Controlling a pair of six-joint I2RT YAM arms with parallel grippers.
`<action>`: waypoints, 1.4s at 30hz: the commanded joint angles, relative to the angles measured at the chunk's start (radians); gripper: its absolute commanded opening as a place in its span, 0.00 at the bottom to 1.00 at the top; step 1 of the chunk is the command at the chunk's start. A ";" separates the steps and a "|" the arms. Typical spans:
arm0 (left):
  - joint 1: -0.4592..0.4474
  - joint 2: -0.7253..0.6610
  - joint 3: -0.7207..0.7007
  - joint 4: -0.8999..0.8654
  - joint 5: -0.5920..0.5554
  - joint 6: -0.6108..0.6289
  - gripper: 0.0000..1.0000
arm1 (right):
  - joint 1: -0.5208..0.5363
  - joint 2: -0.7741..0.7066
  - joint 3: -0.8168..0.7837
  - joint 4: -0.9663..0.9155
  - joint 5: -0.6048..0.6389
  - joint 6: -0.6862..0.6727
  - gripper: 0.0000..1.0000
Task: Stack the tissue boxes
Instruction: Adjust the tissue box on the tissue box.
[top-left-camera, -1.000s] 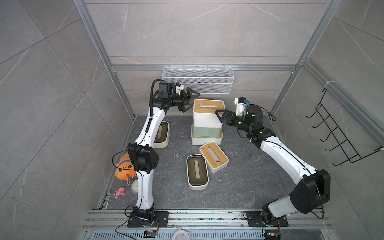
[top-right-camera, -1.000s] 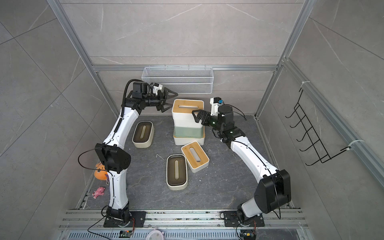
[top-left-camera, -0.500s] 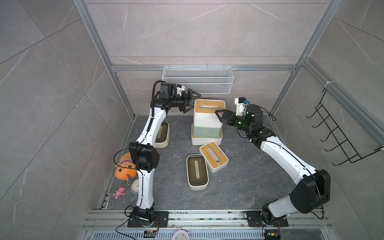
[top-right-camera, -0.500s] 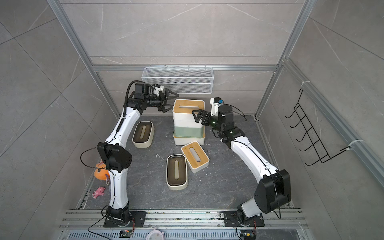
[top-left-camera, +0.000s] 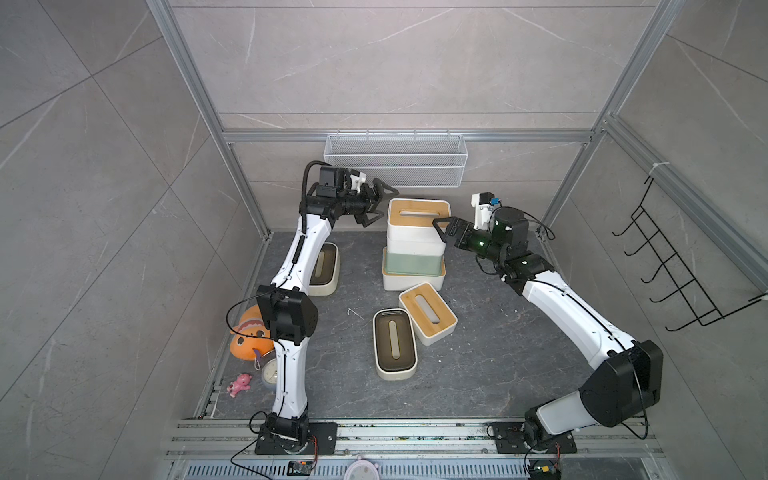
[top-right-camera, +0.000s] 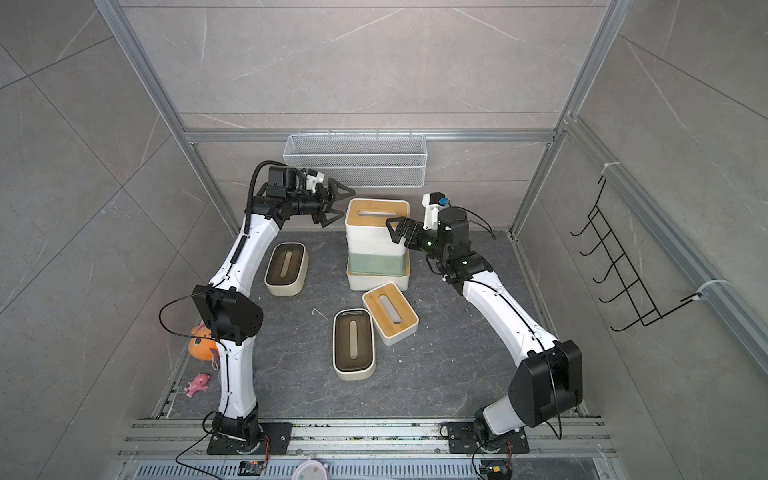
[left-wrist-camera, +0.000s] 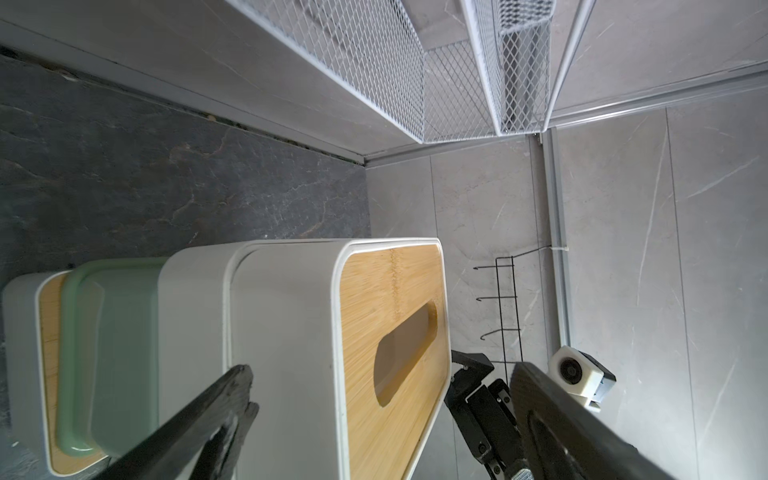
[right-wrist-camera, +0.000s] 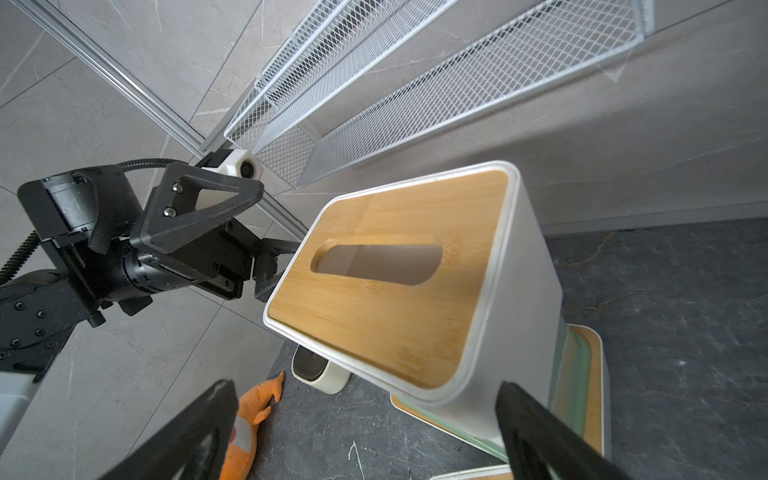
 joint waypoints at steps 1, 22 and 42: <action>0.012 -0.112 -0.010 0.000 -0.024 0.045 0.99 | -0.003 -0.009 0.035 -0.028 -0.001 -0.004 1.00; 0.010 -0.224 -0.205 0.080 0.003 0.054 0.99 | -0.003 0.031 0.033 0.040 -0.065 0.076 1.00; 0.008 -0.370 -0.388 0.121 -0.063 0.077 0.99 | -0.003 -0.074 -0.001 -0.039 0.003 0.018 1.00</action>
